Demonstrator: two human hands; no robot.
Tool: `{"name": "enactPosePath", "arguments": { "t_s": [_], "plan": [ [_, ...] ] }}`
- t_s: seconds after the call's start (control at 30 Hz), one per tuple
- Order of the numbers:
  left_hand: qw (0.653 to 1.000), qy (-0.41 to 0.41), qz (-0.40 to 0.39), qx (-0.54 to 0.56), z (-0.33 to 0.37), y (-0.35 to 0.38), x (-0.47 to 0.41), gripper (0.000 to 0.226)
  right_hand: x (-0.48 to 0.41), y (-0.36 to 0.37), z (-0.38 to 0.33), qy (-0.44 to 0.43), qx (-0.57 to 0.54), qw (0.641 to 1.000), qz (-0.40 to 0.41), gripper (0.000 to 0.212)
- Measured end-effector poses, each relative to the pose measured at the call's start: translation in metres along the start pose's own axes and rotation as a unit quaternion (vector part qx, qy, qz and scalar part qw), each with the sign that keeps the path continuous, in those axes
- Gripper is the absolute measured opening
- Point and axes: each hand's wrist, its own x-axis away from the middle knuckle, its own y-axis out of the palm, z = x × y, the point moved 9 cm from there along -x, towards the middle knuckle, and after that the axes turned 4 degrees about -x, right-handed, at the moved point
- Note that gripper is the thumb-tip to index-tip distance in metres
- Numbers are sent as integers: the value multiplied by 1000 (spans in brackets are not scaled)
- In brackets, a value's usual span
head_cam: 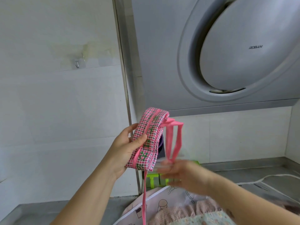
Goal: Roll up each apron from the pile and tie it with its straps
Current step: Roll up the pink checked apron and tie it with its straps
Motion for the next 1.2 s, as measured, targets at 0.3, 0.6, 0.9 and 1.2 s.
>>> {"name": "enactPosePath", "arguments": {
  "t_s": [0.3,0.6,0.9,1.2],
  "plan": [
    [993,-70,-39,90,-20,-8,-2,43,9,64,-26,-61,160,971,-167,24],
    [989,-122,-76,-46,-36,1,5,37,5,39,-52,-72,220,972,-47,36],
    [908,-48,-76,-409,-38,-2,1,19,14,10,-51,-7,226,974,4,25],
    [796,-26,-248,-551,-35,46,15,18,23,18,-119,-141,497,854,61,6]
  ]
}}
